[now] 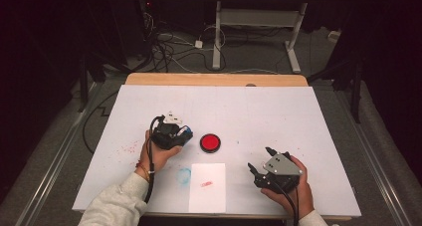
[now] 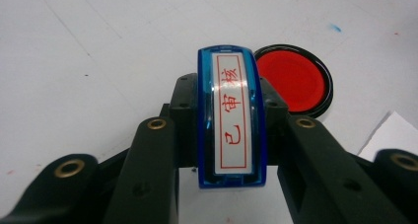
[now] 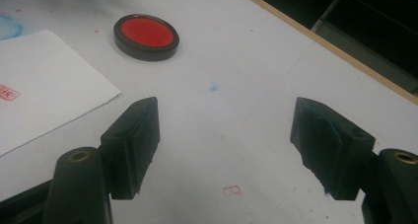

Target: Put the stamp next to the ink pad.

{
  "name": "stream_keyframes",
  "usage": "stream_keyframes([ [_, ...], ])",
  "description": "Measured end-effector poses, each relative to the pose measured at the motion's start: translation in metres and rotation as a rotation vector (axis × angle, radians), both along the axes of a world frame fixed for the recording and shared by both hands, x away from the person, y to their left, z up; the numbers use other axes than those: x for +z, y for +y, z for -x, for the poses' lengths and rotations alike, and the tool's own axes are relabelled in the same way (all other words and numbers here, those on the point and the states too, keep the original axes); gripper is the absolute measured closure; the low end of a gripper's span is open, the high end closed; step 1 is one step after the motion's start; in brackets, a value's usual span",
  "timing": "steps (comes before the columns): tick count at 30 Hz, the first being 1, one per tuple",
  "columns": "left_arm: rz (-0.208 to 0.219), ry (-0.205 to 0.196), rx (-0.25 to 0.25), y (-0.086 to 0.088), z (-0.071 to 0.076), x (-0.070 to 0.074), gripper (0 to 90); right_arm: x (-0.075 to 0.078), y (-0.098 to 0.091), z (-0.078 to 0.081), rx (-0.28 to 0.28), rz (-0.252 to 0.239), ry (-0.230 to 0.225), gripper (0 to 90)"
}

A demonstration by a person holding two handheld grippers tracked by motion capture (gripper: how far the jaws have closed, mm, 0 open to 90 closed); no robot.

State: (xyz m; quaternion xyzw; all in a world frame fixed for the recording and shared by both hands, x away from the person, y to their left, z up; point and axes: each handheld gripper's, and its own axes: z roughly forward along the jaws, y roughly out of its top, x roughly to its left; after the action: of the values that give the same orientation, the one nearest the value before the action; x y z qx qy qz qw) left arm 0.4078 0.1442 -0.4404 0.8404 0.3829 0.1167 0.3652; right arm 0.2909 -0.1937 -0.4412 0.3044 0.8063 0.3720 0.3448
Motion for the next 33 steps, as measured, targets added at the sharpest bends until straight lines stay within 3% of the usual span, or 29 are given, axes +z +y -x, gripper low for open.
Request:
stream_keyframes([
  [5, -0.034, 0.013, -0.011, -0.009, -0.004, -0.007, 67.5, -0.001, -0.001, -0.001, -0.012, -0.002, 0.005, 27.5],
  [25, -0.039, 0.022, 0.008, -0.02, -0.013, -0.026, 66.1, -0.003, -0.002, 0.0, -0.007, 0.005, 0.014, 27.6],
  [30, -0.024, 0.028, 0.012, -0.019, -0.014, -0.026, 58.5, -0.003, -0.001, 0.0, -0.003, 0.012, 0.02, 30.0],
  [33, -0.02, 0.012, 0.002, -0.019, -0.012, -0.024, 56.0, -0.003, -0.001, 0.0, 0.001, 0.01, 0.019, 29.6],
])
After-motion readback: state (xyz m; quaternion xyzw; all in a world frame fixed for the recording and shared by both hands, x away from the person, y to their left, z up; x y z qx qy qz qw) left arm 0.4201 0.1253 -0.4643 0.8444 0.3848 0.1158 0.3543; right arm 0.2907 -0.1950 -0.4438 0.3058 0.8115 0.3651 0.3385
